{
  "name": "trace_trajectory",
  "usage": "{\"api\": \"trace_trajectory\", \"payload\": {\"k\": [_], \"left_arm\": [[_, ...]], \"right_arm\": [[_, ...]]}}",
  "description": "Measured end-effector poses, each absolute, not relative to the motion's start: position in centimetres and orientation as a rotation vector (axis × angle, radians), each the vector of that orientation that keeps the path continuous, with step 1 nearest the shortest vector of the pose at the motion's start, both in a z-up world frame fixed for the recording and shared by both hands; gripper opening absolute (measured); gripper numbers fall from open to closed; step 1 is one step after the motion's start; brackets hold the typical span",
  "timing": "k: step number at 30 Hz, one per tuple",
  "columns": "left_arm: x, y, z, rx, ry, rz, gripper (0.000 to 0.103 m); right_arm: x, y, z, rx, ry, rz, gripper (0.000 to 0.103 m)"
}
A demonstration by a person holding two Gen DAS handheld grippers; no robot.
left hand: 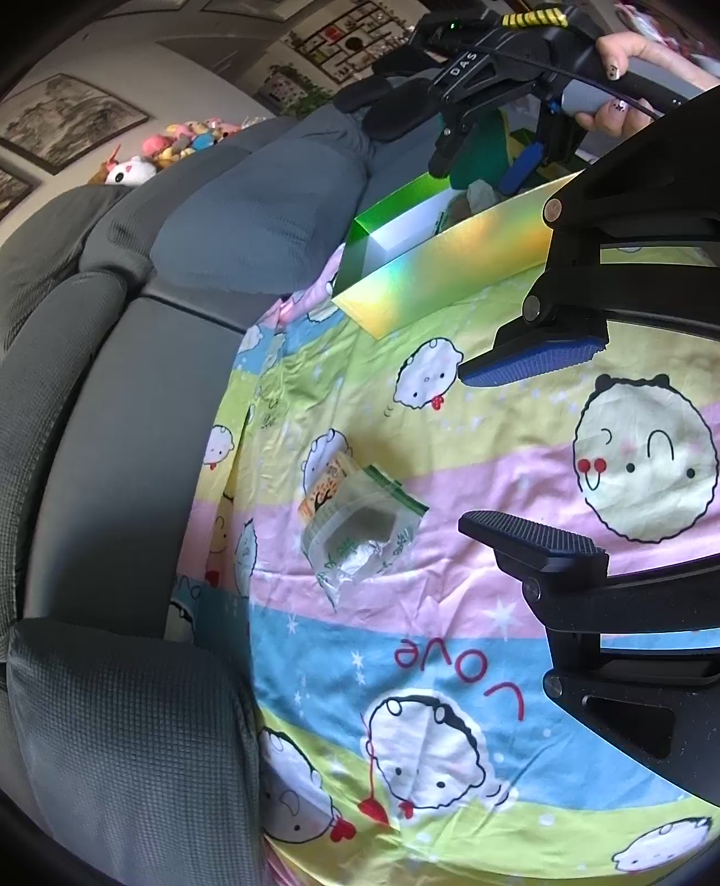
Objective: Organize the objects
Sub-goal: 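Move the right gripper to the clear plastic bag with green print, then close the right gripper on the clear plastic bag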
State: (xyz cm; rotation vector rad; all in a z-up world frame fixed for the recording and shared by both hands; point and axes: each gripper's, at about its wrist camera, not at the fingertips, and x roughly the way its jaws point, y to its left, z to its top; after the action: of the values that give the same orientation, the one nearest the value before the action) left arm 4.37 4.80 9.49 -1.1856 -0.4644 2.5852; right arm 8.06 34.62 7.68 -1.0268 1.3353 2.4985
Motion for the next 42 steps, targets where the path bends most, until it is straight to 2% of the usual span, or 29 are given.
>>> {"api": "trace_trajectory", "payload": {"k": [9, 10, 12, 17, 22, 28, 33, 42], "left_arm": [[4.0, 3.2, 9.1, -1.238, -0.553, 2.642, 0.048], [3.9, 2.9, 9.1, -1.243, -0.562, 2.655, 0.050], [4.0, 2.2, 9.2, -1.247, -0.573, 2.705, 0.066], [4.2, 0.2, 9.7, -1.220, -0.592, 2.780, 0.069], [4.0, -2.3, 9.3, -1.235, -0.741, 2.729, 0.070], [3.9, -5.2, 8.8, -1.269, -0.873, 2.731, 0.070], [4.0, -6.9, 8.1, -1.299, -0.961, 2.722, 0.070], [3.3, -7.4, 6.4, -1.404, -0.980, 2.692, 0.070]], "right_arm": [[8.3, 32.3, 11.7, -0.876, 1.092, 2.706, 0.081], [8.1, 31.8, 12.0, -0.878, 1.074, 2.731, 0.083], [7.3, 30.1, 12.4, -0.922, 1.002, 2.763, 0.084], [4.8, 25.2, 14.1, -1.025, 0.725, 2.811, 0.085], [1.1, 19.9, 14.6, -1.024, 0.506, 2.951, 0.094], [-4.4, 13.8, 12.6, -1.118, 0.122, 2.974, 0.094], [-8.0, 10.3, 9.0, -1.171, -0.006, 3.063, 0.094], [-9.4, 7.5, 3.8, -1.312, -0.202, 3.000, 0.091]]}}
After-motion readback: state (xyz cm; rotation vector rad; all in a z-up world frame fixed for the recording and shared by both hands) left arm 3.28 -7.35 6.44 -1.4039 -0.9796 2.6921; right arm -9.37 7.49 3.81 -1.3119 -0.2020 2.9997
